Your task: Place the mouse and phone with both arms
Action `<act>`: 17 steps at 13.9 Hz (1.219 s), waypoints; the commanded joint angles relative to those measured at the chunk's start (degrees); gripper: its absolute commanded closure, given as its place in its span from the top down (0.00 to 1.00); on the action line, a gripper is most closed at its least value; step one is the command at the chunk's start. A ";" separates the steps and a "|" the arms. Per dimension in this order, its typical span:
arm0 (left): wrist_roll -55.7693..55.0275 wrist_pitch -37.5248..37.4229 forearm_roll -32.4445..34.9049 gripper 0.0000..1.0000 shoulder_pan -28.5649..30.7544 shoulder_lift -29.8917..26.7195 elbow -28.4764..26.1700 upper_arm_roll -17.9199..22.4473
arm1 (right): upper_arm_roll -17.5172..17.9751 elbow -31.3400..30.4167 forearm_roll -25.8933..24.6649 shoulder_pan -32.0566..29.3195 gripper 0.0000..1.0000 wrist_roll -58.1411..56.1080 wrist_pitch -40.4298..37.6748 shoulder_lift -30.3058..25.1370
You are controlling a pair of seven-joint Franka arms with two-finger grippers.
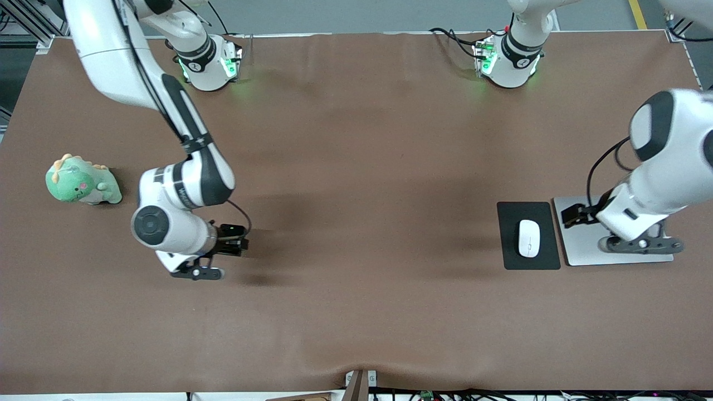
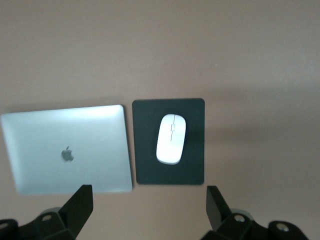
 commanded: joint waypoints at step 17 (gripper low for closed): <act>0.36 -20.08 -7.34 1.00 -19.90 -17.01 3.63 19.29 | 1.17 -8.91 -3.72 -29.57 0.00 -29.79 0.45 1.44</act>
